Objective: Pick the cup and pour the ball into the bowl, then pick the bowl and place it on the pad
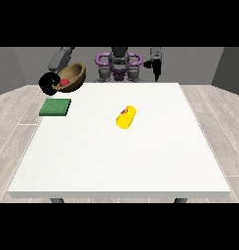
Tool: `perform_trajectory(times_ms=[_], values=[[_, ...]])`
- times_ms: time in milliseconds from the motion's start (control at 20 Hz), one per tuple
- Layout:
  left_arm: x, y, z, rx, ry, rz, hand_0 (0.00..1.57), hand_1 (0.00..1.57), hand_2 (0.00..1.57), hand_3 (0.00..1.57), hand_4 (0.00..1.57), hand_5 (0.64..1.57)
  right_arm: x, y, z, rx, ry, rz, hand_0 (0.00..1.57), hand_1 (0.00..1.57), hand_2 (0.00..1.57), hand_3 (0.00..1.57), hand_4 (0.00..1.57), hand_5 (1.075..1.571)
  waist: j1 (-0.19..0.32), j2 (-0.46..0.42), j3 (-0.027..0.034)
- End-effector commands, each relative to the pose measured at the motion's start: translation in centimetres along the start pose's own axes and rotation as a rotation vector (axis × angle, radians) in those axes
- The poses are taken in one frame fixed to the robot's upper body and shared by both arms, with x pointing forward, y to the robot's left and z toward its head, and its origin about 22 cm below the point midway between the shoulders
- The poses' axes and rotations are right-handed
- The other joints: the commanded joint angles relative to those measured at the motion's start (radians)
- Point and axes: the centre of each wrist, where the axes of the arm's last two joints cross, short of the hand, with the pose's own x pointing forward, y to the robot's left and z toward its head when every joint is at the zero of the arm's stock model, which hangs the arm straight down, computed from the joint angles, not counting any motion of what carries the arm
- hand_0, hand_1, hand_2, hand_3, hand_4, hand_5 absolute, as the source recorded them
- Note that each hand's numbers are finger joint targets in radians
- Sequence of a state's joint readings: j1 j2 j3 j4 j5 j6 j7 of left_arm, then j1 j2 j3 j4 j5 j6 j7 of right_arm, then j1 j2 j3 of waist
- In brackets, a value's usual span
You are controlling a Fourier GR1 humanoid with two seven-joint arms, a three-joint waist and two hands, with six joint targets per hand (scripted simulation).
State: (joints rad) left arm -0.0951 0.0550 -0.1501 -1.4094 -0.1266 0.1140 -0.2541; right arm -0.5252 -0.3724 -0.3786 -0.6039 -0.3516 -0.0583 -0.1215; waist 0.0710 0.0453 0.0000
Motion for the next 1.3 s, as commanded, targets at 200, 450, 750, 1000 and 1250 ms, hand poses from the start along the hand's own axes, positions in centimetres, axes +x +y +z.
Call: perform_trajectory(times_ms=[200,450,750,1000,1250], values=[[-2.6,-1.0,1.1,0.028,-0.033,-0.003,0.0,0.0,0.0,0.0,1.18,1.348,5.3,-4.5,-0.7,-0.003,-0.038,-0.025,1.57,1.57,1.57,1.41,0.97,1.486,-0.027,0.034,-0.0001],[-1.2,-2.1,0.7,0.005,-0.118,0.003,0.0,0.0,0.0,0.0,1.18,1.345,6.2,-9.5,-0.2,-0.048,-0.12,-0.09,1.57,1.57,1.57,0.87,0.95,1.502,0.03,0.152,0.0009],[1.0,-1.7,-0.4,-0.023,-0.201,0.011,0.0,0.0,0.0,0.0,1.17,1.357,5.7,-11.9,0.2,-0.051,-0.154,-0.112,1.55,1.55,1.57,0.78,0.84,1.51,0.059,0.214,0.0011],[0.9,-0.9,-0.7,-0.026,-0.194,-0.021,0.0,0.0,0.0,0.0,1.17,1.362,7.8,-14.1,0.9,-0.211,-0.222,0.11,1.48,1.48,1.57,0.67,0.0,1.567,0.044,0.215,0.0002],[0.5,-2.4,0.5,-0.019,-0.147,-0.001,0.0,0.0,0.0,0.0,1.17,1.366,8.3,-13.8,0.5,-0.222,-0.234,0.151,1.24,1.24,1.3,1.36,0.0,1.568,0.051,0.166,0.0006]])
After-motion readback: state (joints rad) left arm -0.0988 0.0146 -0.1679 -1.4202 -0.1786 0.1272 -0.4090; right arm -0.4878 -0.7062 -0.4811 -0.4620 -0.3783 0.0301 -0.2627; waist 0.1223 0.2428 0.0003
